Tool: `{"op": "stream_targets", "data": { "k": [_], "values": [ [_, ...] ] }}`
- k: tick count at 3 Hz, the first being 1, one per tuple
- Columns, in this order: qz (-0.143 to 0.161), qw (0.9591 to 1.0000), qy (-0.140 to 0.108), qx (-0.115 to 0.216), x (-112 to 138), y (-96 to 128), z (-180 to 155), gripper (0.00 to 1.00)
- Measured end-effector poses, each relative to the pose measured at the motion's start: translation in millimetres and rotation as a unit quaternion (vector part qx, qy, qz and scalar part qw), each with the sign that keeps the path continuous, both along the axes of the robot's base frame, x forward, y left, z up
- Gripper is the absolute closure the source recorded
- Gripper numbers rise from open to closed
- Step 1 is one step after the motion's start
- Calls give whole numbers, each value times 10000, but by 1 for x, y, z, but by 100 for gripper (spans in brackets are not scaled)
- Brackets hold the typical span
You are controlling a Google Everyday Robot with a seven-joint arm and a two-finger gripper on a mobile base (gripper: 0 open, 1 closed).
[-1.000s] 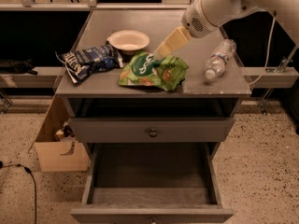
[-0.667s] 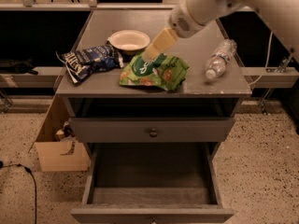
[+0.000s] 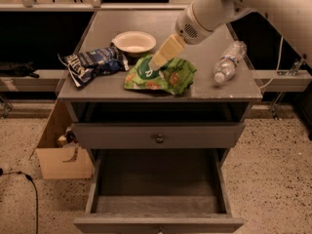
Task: Place green rice chip bag into middle drawer
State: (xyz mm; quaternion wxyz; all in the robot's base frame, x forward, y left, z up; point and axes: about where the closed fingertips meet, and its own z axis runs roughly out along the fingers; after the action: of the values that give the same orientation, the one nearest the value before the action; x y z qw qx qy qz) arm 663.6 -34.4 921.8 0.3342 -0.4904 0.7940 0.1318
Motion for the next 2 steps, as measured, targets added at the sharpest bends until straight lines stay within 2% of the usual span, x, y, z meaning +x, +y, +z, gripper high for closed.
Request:
{"op": "stream_targets", "data": {
  "k": [2],
  "values": [
    [-649, 9977, 75, -187, 7, -53, -24, 0]
  ]
}}
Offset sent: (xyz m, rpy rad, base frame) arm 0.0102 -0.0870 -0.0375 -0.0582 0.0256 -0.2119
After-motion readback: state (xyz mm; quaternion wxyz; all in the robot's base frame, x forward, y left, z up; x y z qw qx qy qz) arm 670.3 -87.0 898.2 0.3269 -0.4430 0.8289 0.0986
